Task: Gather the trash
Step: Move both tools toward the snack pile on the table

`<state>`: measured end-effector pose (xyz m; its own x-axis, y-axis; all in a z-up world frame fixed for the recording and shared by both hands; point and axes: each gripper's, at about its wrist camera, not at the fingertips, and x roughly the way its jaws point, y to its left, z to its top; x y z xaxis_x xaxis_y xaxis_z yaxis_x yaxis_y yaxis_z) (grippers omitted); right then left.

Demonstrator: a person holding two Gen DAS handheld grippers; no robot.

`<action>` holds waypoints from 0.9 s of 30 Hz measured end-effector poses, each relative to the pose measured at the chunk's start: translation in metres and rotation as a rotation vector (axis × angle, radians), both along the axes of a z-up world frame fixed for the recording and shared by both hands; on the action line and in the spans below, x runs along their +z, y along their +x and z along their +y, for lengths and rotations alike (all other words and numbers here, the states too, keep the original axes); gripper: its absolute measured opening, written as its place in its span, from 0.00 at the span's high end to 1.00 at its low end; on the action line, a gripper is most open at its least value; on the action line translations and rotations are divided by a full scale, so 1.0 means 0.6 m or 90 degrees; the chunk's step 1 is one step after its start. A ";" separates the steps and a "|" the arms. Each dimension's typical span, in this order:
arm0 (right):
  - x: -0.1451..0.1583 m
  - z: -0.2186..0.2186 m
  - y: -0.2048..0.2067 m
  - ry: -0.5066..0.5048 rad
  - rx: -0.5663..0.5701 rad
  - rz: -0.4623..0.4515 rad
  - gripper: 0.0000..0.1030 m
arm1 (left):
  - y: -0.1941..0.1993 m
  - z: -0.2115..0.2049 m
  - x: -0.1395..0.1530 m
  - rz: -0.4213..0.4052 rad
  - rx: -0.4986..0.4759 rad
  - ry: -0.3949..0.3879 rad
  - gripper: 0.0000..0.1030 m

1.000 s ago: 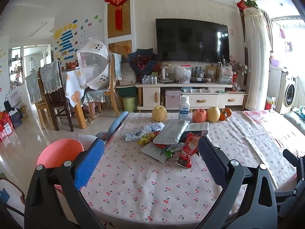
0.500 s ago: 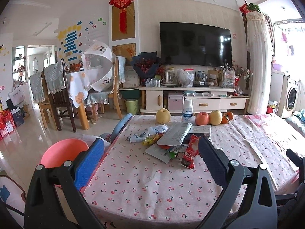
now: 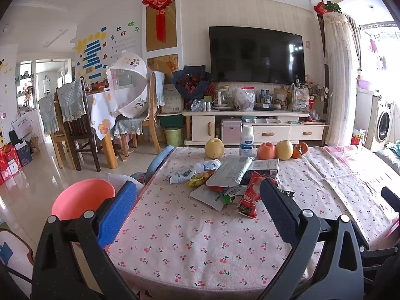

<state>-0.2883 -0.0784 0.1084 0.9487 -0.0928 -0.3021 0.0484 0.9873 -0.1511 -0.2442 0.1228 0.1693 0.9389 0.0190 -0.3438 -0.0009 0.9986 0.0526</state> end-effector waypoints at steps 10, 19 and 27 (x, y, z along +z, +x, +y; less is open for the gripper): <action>-0.005 -0.003 0.006 0.003 0.006 0.006 0.04 | 0.012 -0.005 -0.021 0.012 0.001 0.009 0.04; -0.012 -0.002 0.015 -0.001 0.038 0.001 0.04 | 0.022 -0.016 -0.043 -0.004 -0.006 0.034 0.04; -0.032 -0.009 0.054 0.046 0.083 0.064 0.04 | 0.052 -0.011 -0.081 0.044 -0.031 0.019 0.04</action>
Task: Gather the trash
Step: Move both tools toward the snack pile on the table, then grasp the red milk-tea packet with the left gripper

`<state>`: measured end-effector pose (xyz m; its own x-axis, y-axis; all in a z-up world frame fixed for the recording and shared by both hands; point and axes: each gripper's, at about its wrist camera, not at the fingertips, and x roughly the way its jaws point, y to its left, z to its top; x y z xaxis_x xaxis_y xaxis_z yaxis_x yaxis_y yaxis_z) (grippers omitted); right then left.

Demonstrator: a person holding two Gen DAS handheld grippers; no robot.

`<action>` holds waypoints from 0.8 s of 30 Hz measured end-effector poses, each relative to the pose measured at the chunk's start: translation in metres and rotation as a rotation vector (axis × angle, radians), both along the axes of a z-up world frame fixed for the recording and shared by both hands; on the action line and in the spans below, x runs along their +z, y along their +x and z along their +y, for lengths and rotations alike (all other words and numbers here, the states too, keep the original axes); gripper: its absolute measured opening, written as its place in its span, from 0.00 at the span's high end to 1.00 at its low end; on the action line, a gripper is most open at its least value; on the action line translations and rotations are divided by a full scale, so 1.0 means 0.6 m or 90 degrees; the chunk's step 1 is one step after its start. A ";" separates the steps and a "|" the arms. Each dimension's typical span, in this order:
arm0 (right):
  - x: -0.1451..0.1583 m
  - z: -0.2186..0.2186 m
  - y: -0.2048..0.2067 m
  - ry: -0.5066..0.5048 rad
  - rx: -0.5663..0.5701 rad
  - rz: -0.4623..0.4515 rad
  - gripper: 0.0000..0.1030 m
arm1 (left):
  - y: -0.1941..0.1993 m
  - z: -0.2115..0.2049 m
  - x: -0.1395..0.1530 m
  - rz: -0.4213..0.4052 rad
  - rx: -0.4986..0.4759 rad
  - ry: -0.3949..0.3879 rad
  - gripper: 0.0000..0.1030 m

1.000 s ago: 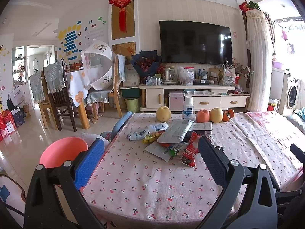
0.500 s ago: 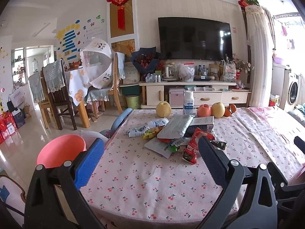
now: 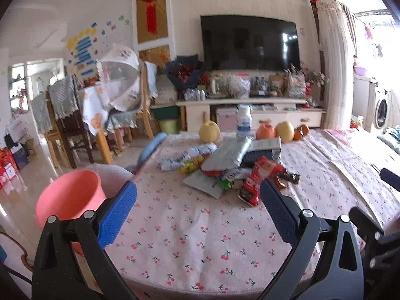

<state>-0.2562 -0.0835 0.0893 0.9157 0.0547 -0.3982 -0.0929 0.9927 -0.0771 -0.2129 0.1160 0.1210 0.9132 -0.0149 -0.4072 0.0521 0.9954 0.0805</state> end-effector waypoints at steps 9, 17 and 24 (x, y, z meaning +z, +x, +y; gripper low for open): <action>-0.033 -0.068 0.081 0.154 -0.010 0.125 0.04 | 0.055 -0.016 -0.055 0.082 -0.108 -0.003 0.04; -0.066 -0.095 0.159 0.236 -0.004 0.205 0.04 | 0.113 -0.026 -0.068 0.113 -0.135 -0.008 0.04; -0.076 -0.106 0.220 0.256 0.009 0.219 0.06 | 0.153 -0.069 -0.094 0.140 -0.191 0.013 0.04</action>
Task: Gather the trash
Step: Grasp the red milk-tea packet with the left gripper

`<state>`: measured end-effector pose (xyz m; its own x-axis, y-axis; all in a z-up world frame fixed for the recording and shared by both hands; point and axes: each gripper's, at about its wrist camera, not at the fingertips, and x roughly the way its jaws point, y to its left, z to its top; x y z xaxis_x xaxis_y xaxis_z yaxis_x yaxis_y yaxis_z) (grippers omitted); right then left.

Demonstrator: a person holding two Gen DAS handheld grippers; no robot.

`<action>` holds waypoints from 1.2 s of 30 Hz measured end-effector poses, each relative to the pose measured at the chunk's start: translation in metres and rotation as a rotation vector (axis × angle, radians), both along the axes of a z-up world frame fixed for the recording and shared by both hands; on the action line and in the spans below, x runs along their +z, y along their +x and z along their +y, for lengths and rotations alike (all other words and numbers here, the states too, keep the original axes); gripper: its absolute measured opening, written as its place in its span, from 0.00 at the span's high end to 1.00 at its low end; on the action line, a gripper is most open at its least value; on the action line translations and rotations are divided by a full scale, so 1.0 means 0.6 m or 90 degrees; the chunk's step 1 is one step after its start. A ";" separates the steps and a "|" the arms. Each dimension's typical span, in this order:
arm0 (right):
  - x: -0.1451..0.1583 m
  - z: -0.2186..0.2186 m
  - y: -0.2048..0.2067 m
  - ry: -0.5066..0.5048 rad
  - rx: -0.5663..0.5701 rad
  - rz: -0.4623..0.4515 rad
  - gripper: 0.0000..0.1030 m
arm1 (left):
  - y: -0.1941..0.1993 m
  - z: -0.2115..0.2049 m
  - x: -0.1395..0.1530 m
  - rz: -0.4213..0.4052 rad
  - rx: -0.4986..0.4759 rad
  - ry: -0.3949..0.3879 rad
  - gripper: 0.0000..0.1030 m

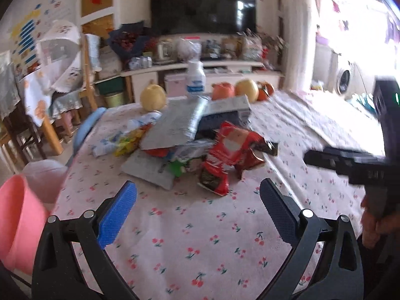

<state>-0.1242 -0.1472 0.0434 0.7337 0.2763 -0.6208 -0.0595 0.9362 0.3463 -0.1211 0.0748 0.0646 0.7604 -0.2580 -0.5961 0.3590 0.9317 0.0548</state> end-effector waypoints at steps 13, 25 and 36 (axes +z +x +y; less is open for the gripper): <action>-0.019 -0.047 0.096 0.026 0.001 0.039 0.22 | 0.094 -0.054 -0.037 0.032 0.005 0.003 0.04; -0.003 -0.046 0.162 0.125 0.066 0.005 0.22 | 0.145 -0.065 -0.049 0.051 -0.039 -0.026 0.17; -0.007 -0.025 0.173 0.124 0.098 0.030 0.22 | 0.173 -0.071 -0.062 0.099 -0.054 -0.029 0.44</action>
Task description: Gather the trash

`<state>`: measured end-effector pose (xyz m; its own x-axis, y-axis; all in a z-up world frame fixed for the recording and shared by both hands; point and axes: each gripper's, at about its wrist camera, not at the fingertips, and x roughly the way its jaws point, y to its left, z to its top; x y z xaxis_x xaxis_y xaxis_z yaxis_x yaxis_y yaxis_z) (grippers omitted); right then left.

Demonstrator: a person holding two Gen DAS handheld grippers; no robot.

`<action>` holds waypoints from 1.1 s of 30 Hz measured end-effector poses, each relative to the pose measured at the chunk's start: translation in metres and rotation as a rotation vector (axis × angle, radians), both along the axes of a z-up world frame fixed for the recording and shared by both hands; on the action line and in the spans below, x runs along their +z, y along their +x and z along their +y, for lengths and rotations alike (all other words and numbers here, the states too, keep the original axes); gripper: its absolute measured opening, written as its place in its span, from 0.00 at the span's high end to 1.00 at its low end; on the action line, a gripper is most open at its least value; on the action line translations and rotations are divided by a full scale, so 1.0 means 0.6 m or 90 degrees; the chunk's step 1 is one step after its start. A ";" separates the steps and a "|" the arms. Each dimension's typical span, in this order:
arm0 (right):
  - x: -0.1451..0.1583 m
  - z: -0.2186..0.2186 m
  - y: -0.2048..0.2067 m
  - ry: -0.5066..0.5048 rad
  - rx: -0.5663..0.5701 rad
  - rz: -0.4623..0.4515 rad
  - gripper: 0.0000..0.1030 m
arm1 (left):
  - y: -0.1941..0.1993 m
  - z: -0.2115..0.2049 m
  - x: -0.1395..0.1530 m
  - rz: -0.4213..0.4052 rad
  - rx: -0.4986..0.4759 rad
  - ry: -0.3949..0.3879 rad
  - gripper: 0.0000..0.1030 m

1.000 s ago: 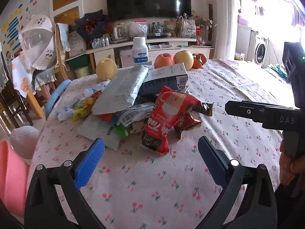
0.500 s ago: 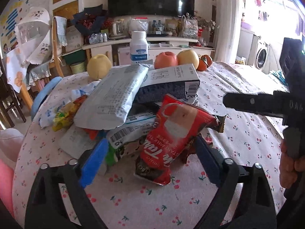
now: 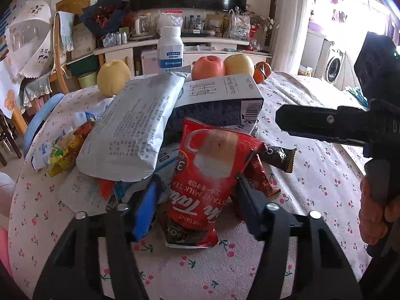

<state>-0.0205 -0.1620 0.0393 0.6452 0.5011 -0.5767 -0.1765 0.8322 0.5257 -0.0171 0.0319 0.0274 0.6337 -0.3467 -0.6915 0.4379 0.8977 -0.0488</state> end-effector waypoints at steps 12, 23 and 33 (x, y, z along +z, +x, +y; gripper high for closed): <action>-0.002 0.037 -0.017 -0.053 0.029 -0.006 0.22 | -0.017 0.058 0.013 0.041 0.018 -0.068 0.57; -0.009 0.109 -0.024 -0.112 0.079 -0.007 0.22 | -0.052 0.160 0.053 0.022 0.048 -0.132 0.60; 0.008 0.146 -0.047 -0.221 0.070 -0.077 0.22 | -0.069 0.240 0.092 -0.023 0.110 -0.189 0.69</action>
